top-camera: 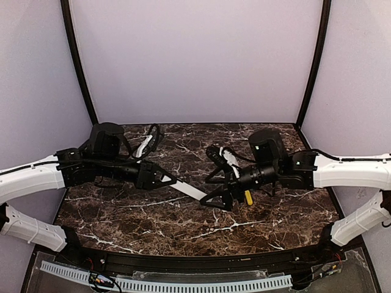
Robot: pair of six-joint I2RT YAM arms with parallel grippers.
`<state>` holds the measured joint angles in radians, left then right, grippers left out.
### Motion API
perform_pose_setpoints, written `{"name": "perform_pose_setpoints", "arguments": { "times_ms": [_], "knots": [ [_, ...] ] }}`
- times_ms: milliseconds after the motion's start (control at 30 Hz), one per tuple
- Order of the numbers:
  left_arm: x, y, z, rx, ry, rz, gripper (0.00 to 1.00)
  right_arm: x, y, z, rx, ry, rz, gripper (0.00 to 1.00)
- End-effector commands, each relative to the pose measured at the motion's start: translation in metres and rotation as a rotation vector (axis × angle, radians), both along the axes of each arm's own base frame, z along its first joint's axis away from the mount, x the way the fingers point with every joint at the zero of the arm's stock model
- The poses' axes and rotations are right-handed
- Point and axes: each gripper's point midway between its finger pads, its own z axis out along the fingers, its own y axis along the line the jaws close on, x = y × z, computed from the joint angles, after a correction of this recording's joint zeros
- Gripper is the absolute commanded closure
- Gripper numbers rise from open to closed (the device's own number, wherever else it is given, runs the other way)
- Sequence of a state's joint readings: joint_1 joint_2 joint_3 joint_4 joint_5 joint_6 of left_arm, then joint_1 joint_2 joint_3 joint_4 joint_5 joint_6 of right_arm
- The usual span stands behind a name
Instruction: Unload the batteries from the remote control
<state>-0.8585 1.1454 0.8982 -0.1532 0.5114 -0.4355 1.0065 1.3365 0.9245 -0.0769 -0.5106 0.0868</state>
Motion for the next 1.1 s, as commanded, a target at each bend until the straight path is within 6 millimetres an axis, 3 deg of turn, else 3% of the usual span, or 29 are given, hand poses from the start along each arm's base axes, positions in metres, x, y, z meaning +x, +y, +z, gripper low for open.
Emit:
{"name": "perform_pose_setpoints", "arguments": {
  "times_ms": [0,300,767,1067],
  "knots": [
    [0.006,0.008,0.007,-0.024,0.024,0.093,1.00,0.013,-0.004,0.022,0.109,-0.202,-0.060,0.01],
    [0.021,0.011,0.015,-0.056,0.114,0.208,1.00,0.007,-0.018,0.034,0.216,-0.444,-0.088,0.01],
    [0.034,0.008,0.029,-0.233,0.336,0.243,1.00,0.003,-0.006,0.025,0.243,-0.550,-0.119,0.02],
    [0.034,0.010,0.043,-0.305,0.365,0.239,1.00,0.002,0.005,0.022,0.253,-0.580,-0.099,0.02]
  ]
}}
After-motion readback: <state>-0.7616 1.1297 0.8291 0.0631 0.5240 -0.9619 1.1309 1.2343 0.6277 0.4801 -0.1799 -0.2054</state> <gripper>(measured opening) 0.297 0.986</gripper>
